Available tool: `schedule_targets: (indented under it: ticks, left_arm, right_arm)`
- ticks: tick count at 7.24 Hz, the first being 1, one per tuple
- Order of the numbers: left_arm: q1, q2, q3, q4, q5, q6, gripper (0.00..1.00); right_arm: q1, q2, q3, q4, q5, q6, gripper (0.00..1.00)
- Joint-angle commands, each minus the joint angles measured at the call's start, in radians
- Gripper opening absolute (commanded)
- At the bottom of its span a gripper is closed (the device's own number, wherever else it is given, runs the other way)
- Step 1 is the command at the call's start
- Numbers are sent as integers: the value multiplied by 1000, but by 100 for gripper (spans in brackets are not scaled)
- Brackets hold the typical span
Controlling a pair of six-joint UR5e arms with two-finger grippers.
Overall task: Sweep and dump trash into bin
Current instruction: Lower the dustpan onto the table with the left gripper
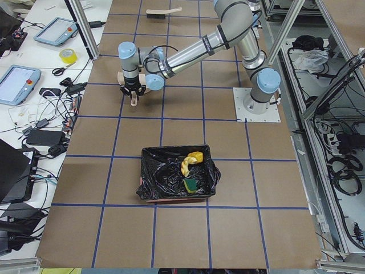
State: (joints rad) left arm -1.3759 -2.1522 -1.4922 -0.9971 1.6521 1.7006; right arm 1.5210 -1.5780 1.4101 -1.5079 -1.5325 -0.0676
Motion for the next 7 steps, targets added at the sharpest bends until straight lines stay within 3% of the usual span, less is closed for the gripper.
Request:
schedule_targets:
  ticks: [1,5,6,7]
  left_arm:
    - [-5,-9,1,0,0,-1,9]
    - [-17,2,-14,-20,9,5,13]
    - [-17,-5,-14,-18,6,8,24]
    - [-17,1,-14,-20,6,10,42]
  right_arm:
    - [-1,0,3,0,0,0,100]
    - [-1,-2,3,3,-3,-3,100]
    - [1,-2,3,0,-2,-1,100]
    - [-1,-4,3,2,0,0,100]
